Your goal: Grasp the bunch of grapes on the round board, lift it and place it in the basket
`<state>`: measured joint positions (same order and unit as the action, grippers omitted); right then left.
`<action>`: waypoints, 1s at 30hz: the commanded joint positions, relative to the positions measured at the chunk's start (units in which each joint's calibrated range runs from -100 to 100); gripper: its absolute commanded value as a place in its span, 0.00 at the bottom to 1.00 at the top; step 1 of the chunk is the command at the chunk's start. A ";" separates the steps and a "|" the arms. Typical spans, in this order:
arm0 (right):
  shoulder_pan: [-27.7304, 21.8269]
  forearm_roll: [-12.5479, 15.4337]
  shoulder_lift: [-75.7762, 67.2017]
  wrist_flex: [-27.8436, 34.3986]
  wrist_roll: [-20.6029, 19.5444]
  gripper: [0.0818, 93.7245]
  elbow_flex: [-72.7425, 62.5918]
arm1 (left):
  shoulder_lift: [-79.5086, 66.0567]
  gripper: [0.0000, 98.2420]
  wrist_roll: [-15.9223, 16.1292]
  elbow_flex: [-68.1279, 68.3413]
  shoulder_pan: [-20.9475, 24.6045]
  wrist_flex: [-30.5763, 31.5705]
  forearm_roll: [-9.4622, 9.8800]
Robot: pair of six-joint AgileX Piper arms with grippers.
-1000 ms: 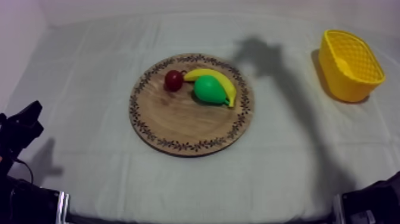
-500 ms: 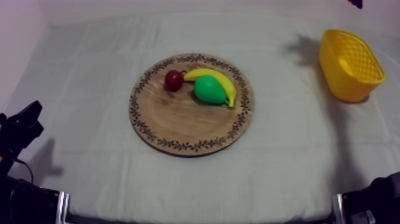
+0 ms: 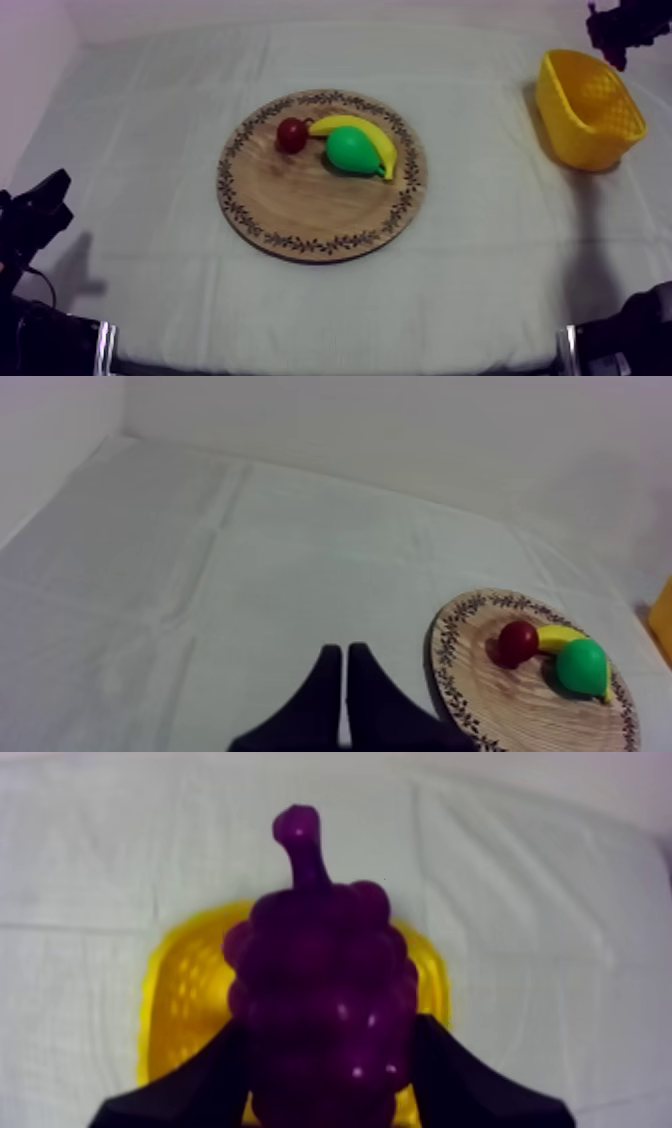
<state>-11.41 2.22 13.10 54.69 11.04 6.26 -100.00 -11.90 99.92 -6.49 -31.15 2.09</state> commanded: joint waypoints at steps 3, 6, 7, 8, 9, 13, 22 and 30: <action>-0.64 -0.19 3.23 0.67 0.40 0.29 1.95 | 0.00 0.00 0.01 -0.04 0.01 0.03 0.04; -1.27 -0.12 5.55 0.54 0.76 0.29 3.58 | 0.00 0.00 0.01 -0.04 0.01 0.03 0.04; -1.46 -0.04 6.30 0.45 0.92 0.29 4.08 | 0.00 0.00 0.00 -0.04 0.01 0.03 0.04; -1.62 0.05 7.02 0.36 1.11 0.29 4.53 | 0.00 0.00 0.00 -0.04 0.01 0.03 0.04; -1.75 0.15 7.73 0.25 1.29 0.29 4.94 | 0.00 0.00 0.00 -0.04 0.01 0.03 0.04; -2.19 0.74 10.03 -0.57 2.09 0.30 6.05 | 0.00 0.00 0.00 -0.04 0.01 0.03 0.04; -2.12 4.19 10.22 -1.13 5.03 0.48 5.47 | 0.00 0.00 0.00 -0.04 0.01 0.03 0.04; -1.14 4.71 6.54 -1.29 5.70 0.61 4.72 | 0.00 0.00 0.00 -0.04 0.01 0.03 0.04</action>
<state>-12.61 7.06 20.08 53.35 16.68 10.98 -100.00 -11.90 99.92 -6.49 -31.15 2.09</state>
